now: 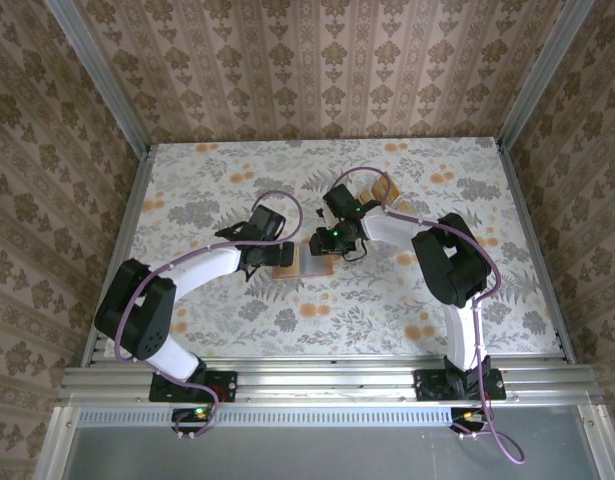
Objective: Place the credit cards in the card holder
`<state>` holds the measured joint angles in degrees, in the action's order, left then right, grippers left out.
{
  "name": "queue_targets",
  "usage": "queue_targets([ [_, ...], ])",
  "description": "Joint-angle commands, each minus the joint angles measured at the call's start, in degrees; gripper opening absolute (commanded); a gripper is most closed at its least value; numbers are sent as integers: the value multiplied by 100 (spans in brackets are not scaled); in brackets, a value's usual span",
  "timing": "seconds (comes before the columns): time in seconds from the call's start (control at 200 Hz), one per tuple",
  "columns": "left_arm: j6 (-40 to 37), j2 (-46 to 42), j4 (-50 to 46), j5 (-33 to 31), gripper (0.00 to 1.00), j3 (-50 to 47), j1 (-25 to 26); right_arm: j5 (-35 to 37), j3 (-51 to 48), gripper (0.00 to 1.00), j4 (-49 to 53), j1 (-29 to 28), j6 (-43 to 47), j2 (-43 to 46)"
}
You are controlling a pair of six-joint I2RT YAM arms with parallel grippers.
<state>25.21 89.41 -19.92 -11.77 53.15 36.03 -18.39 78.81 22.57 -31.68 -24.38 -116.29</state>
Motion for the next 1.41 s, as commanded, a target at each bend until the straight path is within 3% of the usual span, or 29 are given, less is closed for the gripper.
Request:
queue_targets([
  [0.0,-100,69,74,6,100,-63,44,123,151,39,220,-27,34,295],
  [0.74,-226,-27,593,234,100,-423,105,-173,415,39,64,-255,-209,-428],
  [1.4,-280,-12,1499,172,100,-903,661,-288,302,39,-134,-304,-392,-464],
])
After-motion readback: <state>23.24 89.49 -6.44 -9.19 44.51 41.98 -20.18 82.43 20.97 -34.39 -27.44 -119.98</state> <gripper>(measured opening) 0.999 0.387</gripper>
